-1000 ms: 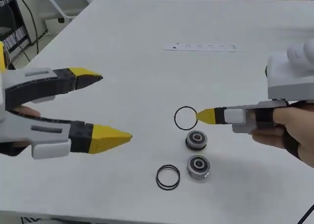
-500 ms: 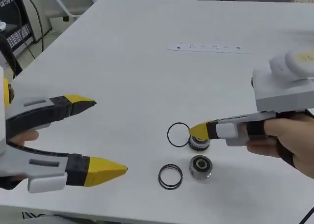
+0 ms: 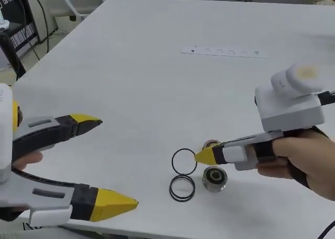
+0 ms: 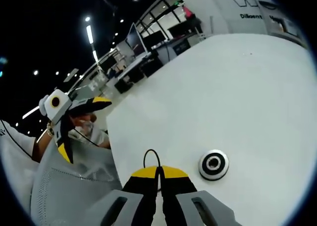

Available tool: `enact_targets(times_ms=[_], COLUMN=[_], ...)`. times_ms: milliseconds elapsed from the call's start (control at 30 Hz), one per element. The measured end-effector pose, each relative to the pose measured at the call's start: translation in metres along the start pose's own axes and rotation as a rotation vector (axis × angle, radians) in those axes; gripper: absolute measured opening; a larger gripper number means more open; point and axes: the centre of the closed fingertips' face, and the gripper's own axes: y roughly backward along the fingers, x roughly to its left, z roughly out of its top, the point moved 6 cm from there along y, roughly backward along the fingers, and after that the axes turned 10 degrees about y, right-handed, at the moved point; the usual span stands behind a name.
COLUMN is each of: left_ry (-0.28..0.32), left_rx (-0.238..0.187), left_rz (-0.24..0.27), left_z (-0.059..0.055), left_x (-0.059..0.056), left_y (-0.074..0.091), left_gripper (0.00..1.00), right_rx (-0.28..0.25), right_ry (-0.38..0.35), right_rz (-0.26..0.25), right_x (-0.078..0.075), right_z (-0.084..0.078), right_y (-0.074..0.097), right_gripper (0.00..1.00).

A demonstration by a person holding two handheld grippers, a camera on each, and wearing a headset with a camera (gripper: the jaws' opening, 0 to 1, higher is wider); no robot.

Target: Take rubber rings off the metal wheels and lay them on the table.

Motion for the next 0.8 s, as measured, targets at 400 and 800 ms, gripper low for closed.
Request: enact_targets(times_ms=[400,800], left_ry=[0.036,0.035], left_rx=[0.012,0.028], left_rz=[0.017,0.014], left_z=[-0.007,-0.01], left_x=[0.002,0.001], left_y=[0.002,0.002], left_gripper=[0.92,0.91], right_rx=[0.087,0.135], right_ry=[0.026,0.069], right_rz=[0.041,0.035], right_x=[0.009,0.011], right_z=[-0.013,-0.018], right_y=[-0.011,-0.016], right_gripper=[0.0,0.0])
